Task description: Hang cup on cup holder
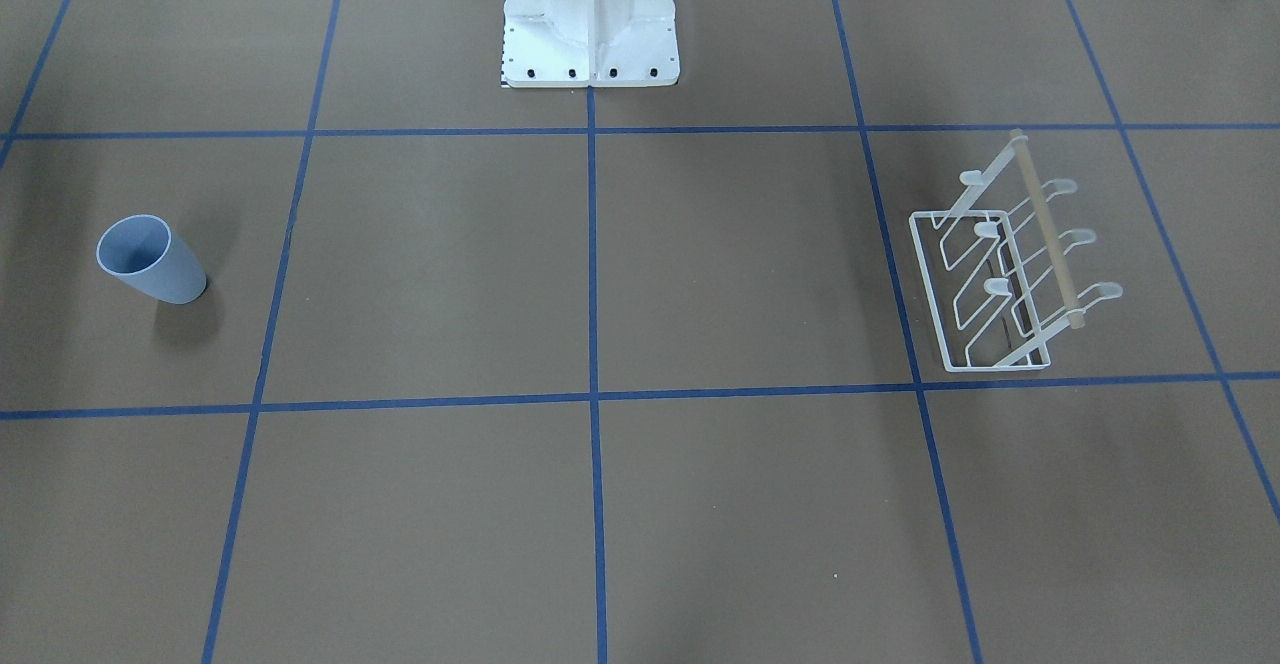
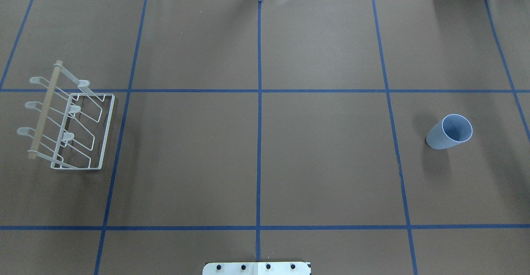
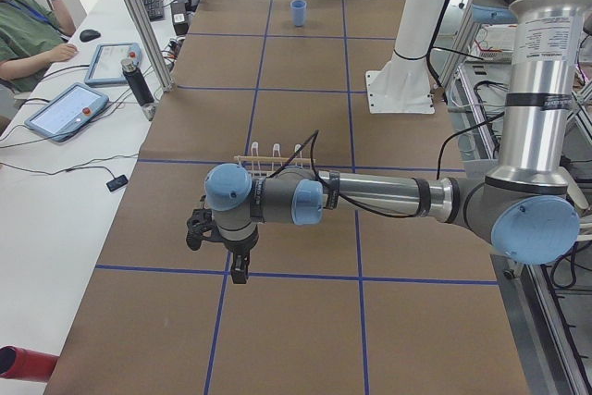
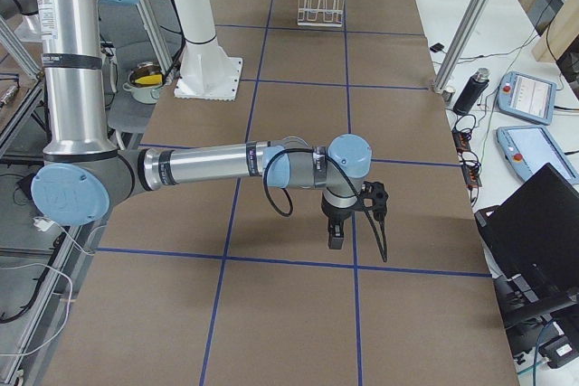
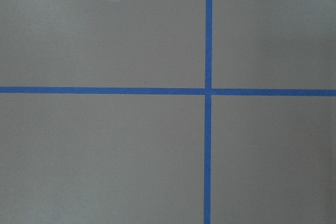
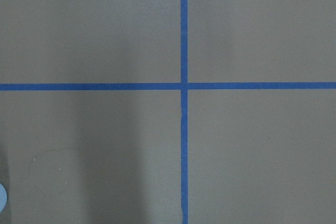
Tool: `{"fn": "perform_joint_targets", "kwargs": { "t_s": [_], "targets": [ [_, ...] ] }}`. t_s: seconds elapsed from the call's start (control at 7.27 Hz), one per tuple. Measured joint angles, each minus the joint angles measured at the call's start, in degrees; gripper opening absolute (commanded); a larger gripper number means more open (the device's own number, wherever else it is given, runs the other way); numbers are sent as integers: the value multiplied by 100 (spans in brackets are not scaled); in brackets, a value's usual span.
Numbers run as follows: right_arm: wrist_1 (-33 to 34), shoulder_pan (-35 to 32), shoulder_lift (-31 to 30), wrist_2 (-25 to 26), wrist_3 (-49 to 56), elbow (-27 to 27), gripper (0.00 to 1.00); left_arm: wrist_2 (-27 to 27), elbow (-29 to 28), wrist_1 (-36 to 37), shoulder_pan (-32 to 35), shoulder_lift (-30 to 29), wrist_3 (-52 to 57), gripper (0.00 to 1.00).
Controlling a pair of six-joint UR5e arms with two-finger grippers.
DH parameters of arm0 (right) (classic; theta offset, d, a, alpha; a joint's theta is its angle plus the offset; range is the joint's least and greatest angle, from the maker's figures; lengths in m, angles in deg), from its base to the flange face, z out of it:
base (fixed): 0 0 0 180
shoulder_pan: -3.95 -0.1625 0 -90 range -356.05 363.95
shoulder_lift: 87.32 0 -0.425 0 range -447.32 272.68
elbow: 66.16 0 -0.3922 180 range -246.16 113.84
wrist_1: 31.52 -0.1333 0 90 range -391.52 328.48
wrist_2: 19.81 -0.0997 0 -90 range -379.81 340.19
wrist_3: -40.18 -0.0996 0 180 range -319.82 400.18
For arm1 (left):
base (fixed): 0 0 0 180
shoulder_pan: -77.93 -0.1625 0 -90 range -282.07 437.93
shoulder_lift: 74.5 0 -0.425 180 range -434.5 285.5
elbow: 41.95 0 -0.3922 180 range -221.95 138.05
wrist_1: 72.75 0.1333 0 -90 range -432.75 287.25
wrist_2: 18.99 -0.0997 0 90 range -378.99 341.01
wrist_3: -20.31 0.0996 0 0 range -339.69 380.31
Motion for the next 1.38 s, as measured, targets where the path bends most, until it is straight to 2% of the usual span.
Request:
{"fn": "perform_joint_targets", "kwargs": {
  "t_s": [0.69,1.1,1.24,1.38],
  "targets": [
    [-63,107,245,-12,-108,59,100,-8,278,-7,-4,38,-59,99],
    [-15,639,665,-197,-597,204,100,20,352,-75,-20,55,-827,99],
    [-34,849,714,-365,-964,275,100,23,276,-344,-23,142,-928,99],
    [-50,1031,731,-453,-1303,384,100,27,50,-1034,-25,350,-999,99]
  ]
}}
